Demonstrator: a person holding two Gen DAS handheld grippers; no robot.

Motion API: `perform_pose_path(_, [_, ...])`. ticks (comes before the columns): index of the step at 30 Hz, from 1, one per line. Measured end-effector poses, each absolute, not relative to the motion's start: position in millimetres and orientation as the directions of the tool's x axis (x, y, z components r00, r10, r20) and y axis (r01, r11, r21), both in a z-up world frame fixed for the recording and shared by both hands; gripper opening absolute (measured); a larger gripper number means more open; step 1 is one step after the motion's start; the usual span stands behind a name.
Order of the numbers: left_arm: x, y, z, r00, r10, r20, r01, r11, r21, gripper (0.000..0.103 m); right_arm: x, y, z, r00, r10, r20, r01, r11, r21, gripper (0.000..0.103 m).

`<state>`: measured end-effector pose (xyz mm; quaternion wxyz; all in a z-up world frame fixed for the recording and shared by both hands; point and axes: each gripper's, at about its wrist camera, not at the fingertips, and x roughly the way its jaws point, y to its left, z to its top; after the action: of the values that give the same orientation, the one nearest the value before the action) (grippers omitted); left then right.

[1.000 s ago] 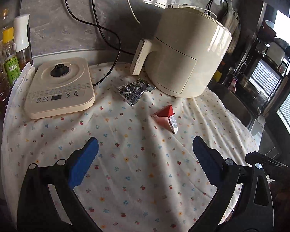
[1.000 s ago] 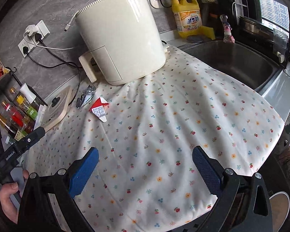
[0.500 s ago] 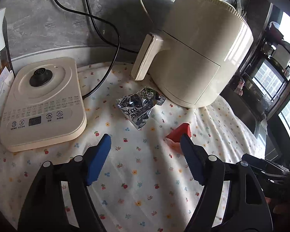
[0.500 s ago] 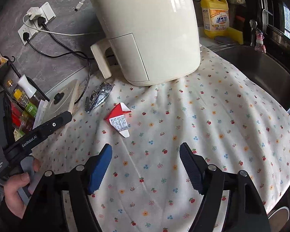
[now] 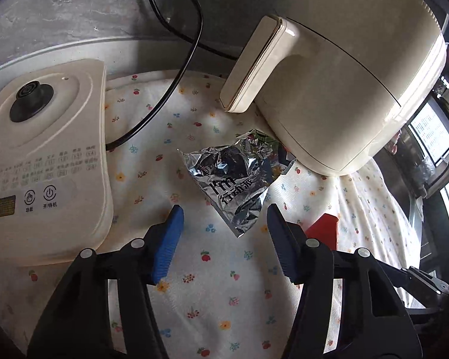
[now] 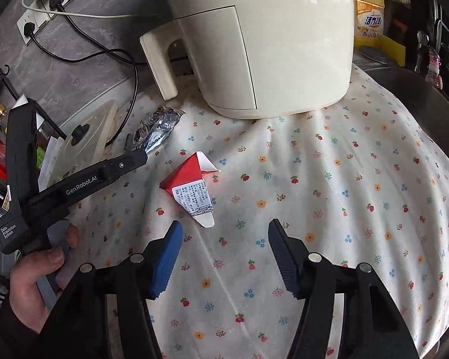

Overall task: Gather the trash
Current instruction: 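Grasp the silver foil packet with the left tool while the right tool grasps the red-white carton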

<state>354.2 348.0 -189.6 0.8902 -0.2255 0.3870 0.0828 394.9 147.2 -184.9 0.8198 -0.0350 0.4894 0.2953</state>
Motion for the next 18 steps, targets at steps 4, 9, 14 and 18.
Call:
perform_pose_path(4, [363, 350, -191, 0.678, -0.026, -0.734, -0.321, 0.888, -0.328, 0.040, 400, 157, -186, 0.332, 0.454, -0.827, -0.533, 0.814, 0.233, 0.058])
perform_pose_path(9, [362, 355, -192, 0.676, -0.023, -0.737, -0.336, 0.880, -0.336, 0.017, 402, 177, -188, 0.322, 0.466, -0.824, -0.578, 0.786, 0.218, 0.058])
perform_pose_path(14, [352, 352, -178, 0.699, -0.011, -0.715, -0.330, 0.882, -0.336, 0.014, 408, 191, -195, 0.296, 0.468, -0.833, -0.601, 0.769, 0.218, 0.032])
perform_pose_path(18, [337, 345, -166, 0.715, -0.001, -0.700, -0.328, 0.883, -0.336, 0.014, 406, 189, -189, 0.300, 0.481, -0.824, -0.607, 0.763, 0.224, 0.022])
